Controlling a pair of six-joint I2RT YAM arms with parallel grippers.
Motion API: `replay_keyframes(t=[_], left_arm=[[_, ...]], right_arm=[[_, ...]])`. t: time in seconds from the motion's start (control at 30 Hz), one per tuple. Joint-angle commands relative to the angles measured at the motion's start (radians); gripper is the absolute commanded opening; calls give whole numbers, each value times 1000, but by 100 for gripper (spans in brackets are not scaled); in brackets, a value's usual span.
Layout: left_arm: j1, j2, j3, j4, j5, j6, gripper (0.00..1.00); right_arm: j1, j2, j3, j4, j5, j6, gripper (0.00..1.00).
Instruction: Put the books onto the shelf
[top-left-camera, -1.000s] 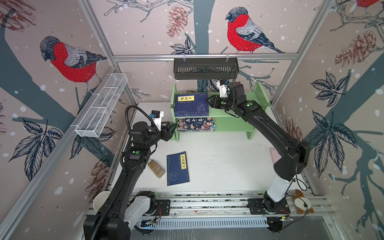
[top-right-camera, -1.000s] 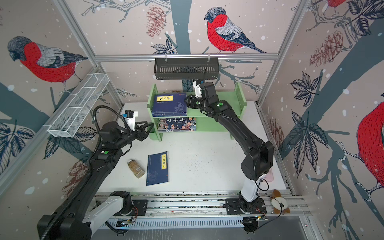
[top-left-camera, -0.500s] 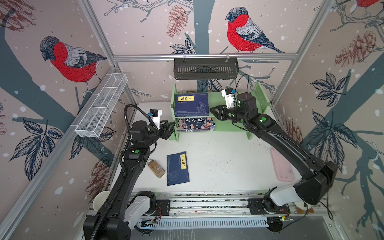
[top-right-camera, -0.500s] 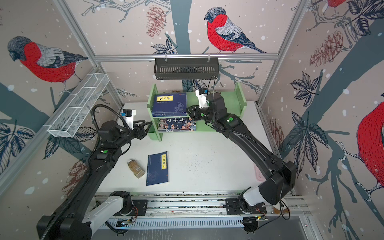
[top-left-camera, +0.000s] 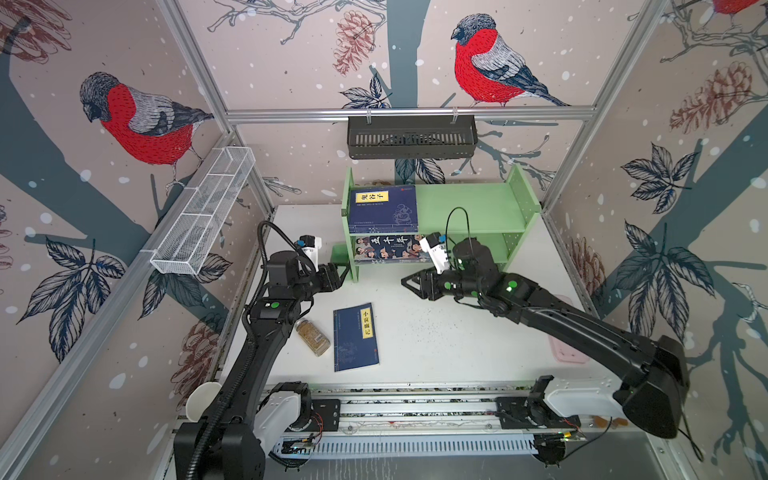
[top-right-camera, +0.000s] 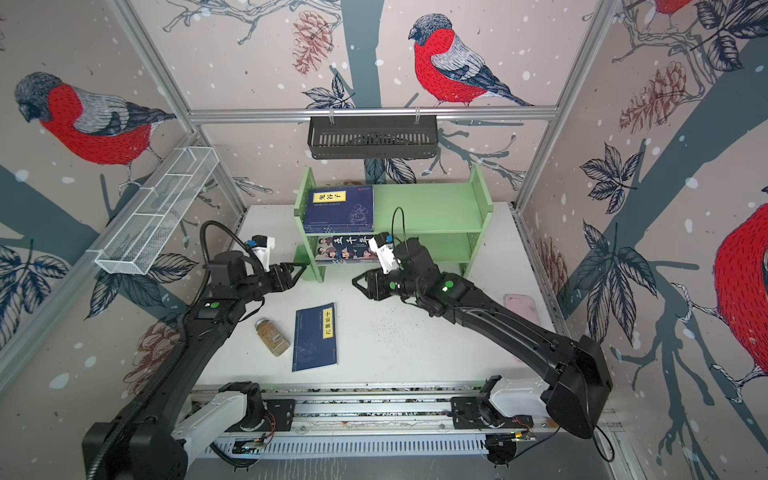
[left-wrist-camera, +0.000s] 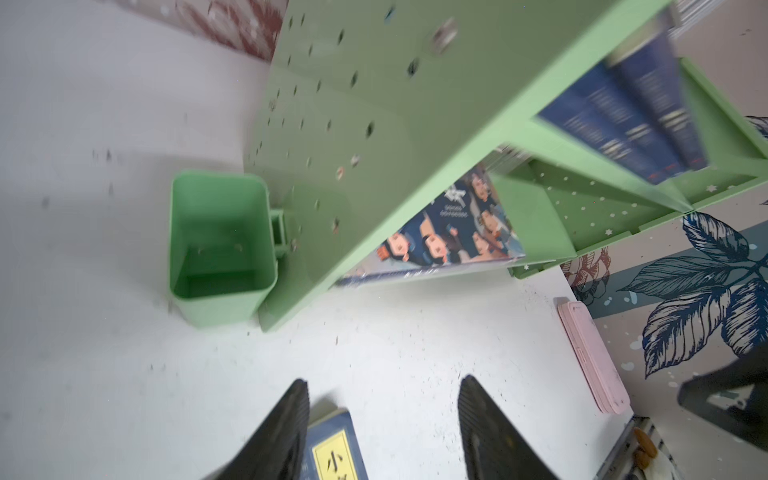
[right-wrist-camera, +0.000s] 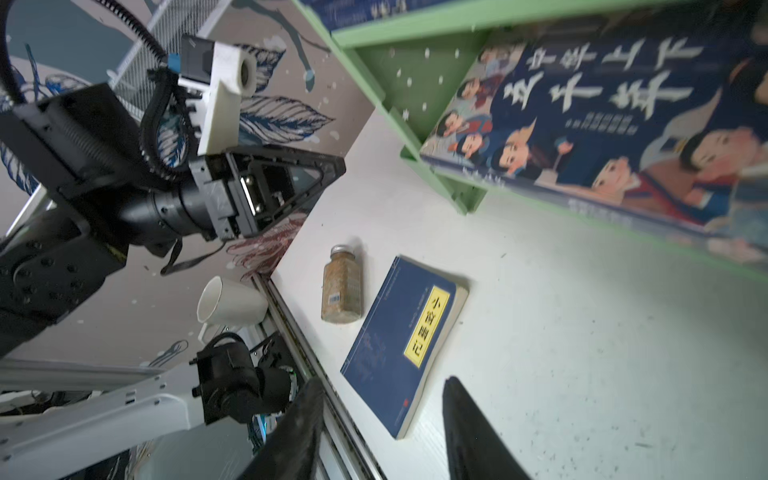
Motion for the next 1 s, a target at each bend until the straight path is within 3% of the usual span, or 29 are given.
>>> replay_keyframes(t=[0.0, 0.13, 0.27, 0.43, 0.97], left_arm=[[10, 11, -44, -39, 42, -74, 59], [21, 28, -96, -29, 22, -128, 60], [31, 35, -137, -9, 8, -153, 60], [40, 38, -185, -7, -71, -160, 64], [47, 56, -260, 28, -127, -169, 61]], right_arm=[[41, -38, -117, 139, 20, 98, 57], [86, -9, -253, 286, 1, 188, 60], [121, 100, -272, 363, -10, 215, 61], [134, 273, -223, 382, 11, 213, 61], [143, 623, -27, 481, 55, 178, 54]])
